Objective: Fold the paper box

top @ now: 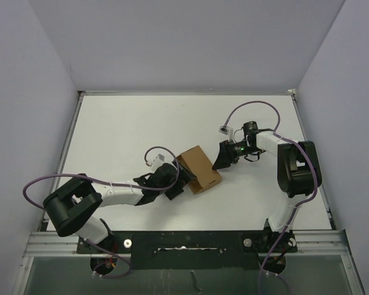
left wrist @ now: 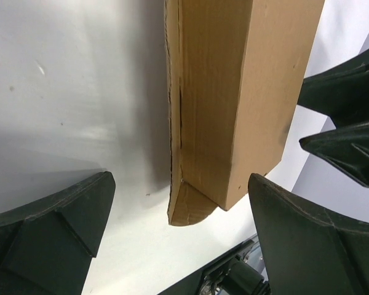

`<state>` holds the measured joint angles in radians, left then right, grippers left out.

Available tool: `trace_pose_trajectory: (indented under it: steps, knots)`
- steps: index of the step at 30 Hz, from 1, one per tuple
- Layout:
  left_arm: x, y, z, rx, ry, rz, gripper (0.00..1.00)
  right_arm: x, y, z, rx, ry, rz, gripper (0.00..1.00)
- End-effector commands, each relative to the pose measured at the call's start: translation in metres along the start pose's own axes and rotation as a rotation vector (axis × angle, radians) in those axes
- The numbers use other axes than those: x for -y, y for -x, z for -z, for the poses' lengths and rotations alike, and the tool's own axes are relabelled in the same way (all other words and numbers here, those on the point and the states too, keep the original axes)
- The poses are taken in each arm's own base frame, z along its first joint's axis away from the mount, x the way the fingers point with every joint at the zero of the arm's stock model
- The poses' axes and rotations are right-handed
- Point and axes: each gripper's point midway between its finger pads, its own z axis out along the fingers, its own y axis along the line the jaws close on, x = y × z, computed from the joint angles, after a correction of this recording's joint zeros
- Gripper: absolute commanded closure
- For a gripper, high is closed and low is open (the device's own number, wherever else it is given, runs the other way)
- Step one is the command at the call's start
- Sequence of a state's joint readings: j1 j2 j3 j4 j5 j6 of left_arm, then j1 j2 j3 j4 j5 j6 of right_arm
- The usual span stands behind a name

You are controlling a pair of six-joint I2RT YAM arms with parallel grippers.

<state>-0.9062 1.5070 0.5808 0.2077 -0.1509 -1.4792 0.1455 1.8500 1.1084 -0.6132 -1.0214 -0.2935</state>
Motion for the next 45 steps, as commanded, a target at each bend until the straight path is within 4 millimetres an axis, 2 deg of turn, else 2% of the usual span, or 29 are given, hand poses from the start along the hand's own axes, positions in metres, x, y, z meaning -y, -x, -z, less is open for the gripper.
trace_pose_trajectory:
  steps: [1,9,17,19,23,28,31,36,42,45]
  knots:
    - [0.022,0.003,0.009,0.071,-0.027,0.047,0.08,0.0,0.002,-0.003,0.005,0.001,0.0,0.41]
    - [0.032,-0.008,0.005,0.061,-0.012,0.067,0.11,0.001,-0.003,-0.009,-0.018,-0.008,-0.015,0.44]
    - [0.043,-0.021,0.004,0.038,-0.016,0.091,0.27,0.003,-0.005,-0.013,-0.03,-0.017,-0.029,0.48]
    - [0.045,-0.024,0.004,0.041,-0.019,0.097,0.33,0.003,-0.006,-0.014,-0.034,-0.016,-0.031,0.48]
    - [0.048,-0.024,0.003,0.043,-0.014,0.104,0.35,0.003,-0.007,-0.015,-0.035,-0.015,-0.035,0.49]
    - [0.053,-0.024,0.002,0.045,-0.024,0.097,0.43,0.003,-0.008,-0.016,-0.038,-0.014,-0.038,0.5]
    - [0.058,-0.022,0.004,0.056,-0.038,0.073,0.42,0.003,-0.008,-0.016,-0.038,-0.014,-0.038,0.5]
    - [0.061,-0.011,0.018,0.098,-0.06,0.011,0.31,0.003,-0.007,-0.016,-0.037,-0.014,-0.038,0.5]
    - [0.038,-0.013,0.018,0.086,-0.026,0.001,0.24,0.005,-0.008,-0.017,-0.043,-0.015,-0.042,0.5]
    - [0.036,-0.016,0.012,0.073,-0.037,0.002,0.22,0.005,-0.009,-0.016,-0.043,-0.017,-0.041,0.5]
